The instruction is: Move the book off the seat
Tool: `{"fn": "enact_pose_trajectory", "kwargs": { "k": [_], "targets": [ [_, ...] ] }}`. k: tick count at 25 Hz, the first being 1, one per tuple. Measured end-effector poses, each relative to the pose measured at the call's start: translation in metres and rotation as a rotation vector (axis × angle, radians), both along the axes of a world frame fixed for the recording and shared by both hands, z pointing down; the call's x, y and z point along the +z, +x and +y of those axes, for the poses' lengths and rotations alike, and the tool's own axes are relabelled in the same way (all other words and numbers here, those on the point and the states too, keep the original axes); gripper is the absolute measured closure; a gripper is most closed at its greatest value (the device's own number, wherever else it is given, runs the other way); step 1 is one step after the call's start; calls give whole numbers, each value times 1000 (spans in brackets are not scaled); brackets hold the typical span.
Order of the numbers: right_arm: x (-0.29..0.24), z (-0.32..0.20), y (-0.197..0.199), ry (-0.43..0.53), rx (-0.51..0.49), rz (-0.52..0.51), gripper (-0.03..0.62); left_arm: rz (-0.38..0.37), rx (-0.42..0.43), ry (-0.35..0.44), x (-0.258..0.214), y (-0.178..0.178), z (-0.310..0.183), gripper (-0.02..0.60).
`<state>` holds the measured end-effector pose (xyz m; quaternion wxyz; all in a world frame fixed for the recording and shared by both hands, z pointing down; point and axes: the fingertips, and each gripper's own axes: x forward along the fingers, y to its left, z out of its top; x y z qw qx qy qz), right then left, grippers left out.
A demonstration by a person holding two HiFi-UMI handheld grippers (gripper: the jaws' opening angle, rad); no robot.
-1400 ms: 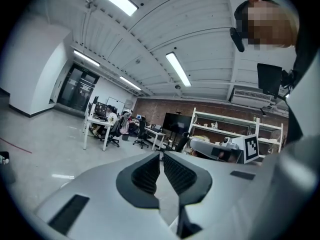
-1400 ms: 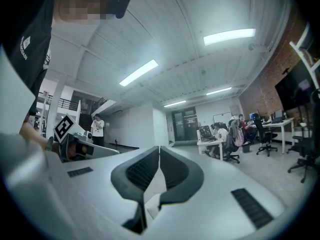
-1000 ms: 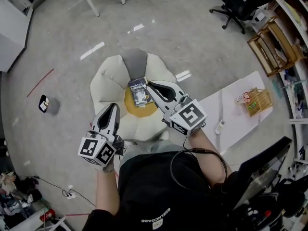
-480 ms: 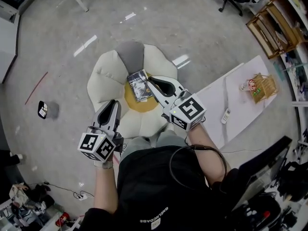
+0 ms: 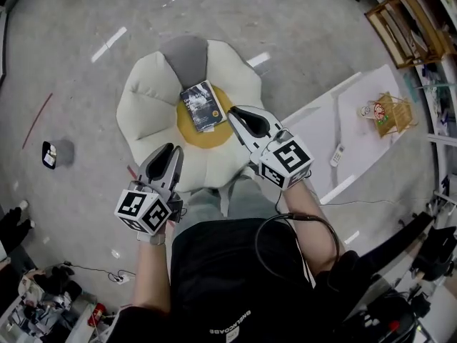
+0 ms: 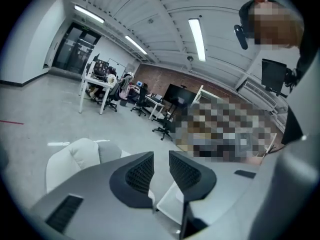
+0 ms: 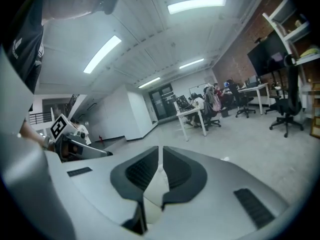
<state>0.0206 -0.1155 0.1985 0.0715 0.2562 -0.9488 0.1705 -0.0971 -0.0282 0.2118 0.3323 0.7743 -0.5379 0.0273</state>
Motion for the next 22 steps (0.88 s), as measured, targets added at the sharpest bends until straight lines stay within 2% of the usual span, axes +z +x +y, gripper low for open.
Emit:
{"fn": "enact_pose_trajectory", "kwargs": {
  "k": [12, 22],
  "targets": [
    [92, -15, 1, -161, 134, 59, 569, 60, 64, -148, 105, -21, -25, 423],
    [199, -7, -5, -286, 190, 130, 510, 117, 77, -293, 224, -39, -24, 369]
  ]
}}
